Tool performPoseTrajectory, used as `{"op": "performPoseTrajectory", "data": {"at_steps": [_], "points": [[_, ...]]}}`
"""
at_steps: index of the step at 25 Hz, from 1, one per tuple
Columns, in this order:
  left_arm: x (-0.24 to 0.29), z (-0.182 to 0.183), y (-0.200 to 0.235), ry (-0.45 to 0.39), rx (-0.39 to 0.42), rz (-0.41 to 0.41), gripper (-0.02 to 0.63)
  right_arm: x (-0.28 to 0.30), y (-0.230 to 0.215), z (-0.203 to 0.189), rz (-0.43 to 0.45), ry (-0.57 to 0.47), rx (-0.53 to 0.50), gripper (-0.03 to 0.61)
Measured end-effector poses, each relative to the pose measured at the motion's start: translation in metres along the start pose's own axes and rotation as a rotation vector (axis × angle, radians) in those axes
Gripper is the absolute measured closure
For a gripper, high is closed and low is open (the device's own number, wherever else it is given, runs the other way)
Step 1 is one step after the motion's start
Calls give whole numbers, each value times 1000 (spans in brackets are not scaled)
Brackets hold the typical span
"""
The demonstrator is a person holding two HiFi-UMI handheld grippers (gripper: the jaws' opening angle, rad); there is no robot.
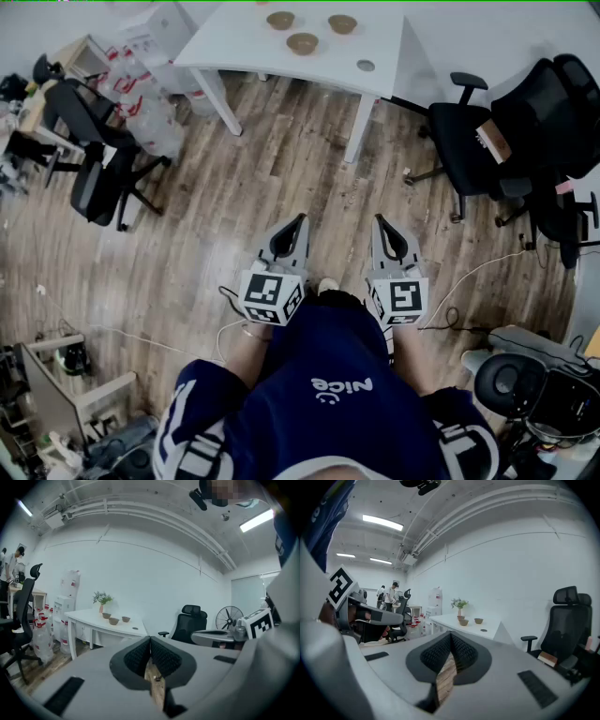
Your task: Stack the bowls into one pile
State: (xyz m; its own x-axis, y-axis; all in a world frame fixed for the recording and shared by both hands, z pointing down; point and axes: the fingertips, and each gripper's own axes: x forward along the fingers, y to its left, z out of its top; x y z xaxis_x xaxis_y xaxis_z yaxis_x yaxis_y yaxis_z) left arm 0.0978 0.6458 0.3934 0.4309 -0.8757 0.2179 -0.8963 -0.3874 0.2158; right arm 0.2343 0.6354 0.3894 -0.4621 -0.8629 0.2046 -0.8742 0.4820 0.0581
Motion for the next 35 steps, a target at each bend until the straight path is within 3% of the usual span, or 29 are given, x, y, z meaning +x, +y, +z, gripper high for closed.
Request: {"op": "performPoseTrajectory", "data": {"at_steps": [4, 11, 14, 23, 35], "points": [[6, 3, 0, 1, 35, -5, 597, 8, -12, -5, -2, 12, -6, 558], [-6, -2, 34, -26, 9, 111, 597, 10, -30, -13, -49, 31, -122, 557], [-11, -3, 44, -36, 10, 145, 597, 9, -41, -17, -71, 35, -103, 557], [12, -6, 42, -23, 44, 87, 597, 30, -42, -13, -60, 14, -48, 557], [104, 26, 140, -19, -12, 33, 597, 143, -63, 14, -92, 13, -16, 557]]}}
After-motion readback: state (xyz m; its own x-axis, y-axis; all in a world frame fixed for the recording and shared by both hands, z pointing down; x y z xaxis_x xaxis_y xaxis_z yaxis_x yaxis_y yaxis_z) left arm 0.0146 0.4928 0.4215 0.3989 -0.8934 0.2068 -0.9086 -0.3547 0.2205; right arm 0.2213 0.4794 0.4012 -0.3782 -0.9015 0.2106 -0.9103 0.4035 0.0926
